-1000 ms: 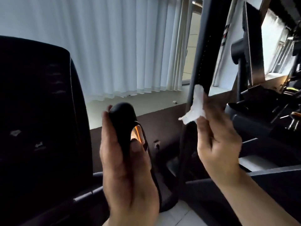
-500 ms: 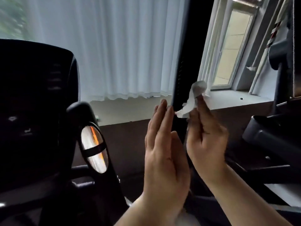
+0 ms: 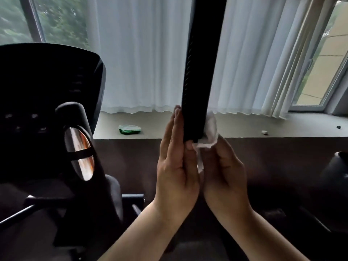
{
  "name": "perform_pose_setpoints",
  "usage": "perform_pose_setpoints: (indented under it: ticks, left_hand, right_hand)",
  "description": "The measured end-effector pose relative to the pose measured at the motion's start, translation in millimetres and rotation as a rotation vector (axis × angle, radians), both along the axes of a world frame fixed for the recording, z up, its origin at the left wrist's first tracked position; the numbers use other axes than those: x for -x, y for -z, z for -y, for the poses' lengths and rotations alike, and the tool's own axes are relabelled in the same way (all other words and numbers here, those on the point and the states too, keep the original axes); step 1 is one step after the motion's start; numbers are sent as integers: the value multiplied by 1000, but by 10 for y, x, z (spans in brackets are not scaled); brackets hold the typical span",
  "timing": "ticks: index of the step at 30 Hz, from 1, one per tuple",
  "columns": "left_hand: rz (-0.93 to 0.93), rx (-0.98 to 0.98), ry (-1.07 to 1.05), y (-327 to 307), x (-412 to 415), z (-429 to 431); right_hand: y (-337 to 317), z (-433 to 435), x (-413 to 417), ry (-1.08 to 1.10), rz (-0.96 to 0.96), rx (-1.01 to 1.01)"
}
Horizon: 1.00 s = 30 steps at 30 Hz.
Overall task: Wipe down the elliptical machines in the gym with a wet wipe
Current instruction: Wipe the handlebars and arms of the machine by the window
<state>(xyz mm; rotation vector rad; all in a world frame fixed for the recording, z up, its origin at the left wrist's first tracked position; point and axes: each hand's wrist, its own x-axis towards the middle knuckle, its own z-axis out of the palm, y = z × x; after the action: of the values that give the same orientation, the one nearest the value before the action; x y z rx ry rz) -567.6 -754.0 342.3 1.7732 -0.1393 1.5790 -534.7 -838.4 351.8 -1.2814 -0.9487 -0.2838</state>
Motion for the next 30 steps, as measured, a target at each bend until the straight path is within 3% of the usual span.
perform_pose_setpoints:
  ticks: [4, 10, 16, 21, 26, 30]
  left_hand:
    - [-33, -97, -47, -8, -27, -51]
    - [17, -156, -77, 44, -102, -129]
    - [43, -165, -74, 52, -105, -154]
    - [58, -195, -109, 57, -93, -176]
    - [45, -168, -120, 62, -83, -163]
    - [67, -159, -98, 74, -110, -163]
  right_hand:
    - [-132, 33, -83, -151, -75, 2]
    - [-79, -92, -14, -91, -33, -73]
    - [2, -5, -107, -130, -79, 44]
    - [10, -41, -59, -125, -43, -26]
    - [325, 28, -109, -174, -157, 139]
    - [198, 14, -168, -221, -203, 23]
